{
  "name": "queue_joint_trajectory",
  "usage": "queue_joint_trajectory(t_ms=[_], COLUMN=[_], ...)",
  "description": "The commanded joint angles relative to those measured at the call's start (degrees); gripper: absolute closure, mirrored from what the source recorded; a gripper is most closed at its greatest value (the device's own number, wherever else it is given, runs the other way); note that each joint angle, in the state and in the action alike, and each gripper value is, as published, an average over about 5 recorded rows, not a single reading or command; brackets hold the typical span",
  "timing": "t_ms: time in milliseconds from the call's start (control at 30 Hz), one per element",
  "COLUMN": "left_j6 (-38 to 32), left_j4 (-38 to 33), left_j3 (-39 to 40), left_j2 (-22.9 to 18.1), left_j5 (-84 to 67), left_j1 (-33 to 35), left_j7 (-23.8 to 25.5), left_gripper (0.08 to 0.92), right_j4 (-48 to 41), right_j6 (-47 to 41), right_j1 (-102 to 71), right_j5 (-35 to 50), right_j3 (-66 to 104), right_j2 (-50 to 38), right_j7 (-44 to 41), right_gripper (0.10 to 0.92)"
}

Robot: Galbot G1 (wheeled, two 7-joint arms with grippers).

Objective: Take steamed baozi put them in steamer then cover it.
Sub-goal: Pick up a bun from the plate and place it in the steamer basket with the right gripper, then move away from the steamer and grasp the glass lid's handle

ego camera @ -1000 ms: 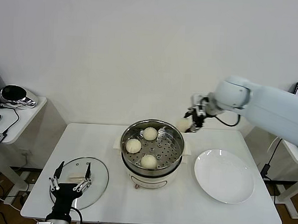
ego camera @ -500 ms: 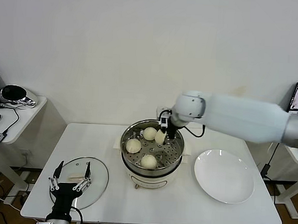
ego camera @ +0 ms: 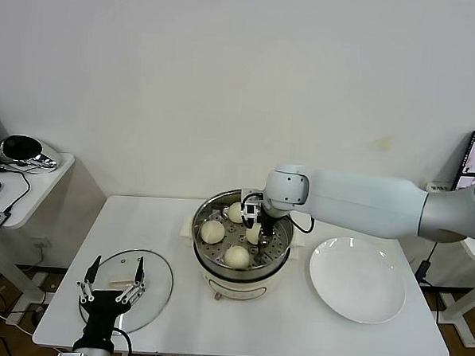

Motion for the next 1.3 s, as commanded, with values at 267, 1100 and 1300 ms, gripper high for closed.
queue_joint_trajectory(t_ms=[267, 1100, 1300], left_j6=[0.03, 0.33, 0.95], left_j4=[0.05, 2.97, 5.73], left_j3=[0.22, 0.05, 0.00], left_j2=[-0.05, 0.91, 1.28], left_j5=[0.17, 0.92, 10.20], left_j1=[-0.05, -1.27, -1.32], left_j7=[0.05, -0.62, -2.19], left_gripper=[0.177, 0.177, 0.177], right_j4=[3.75, 30.63, 29.09], right_j6=[-0.77, 32.08, 42.80], right_j1=[0.39, -65.23, -94.63], right_j5=[-0.88, 0.91, -8.33], right_j3=[3.24, 71.23, 102.97], right_j2=[-4.70, -37.77, -24.31], right_j7=[-0.15, 40.36, 37.11], right_gripper=[0.341, 0.203, 0.203])
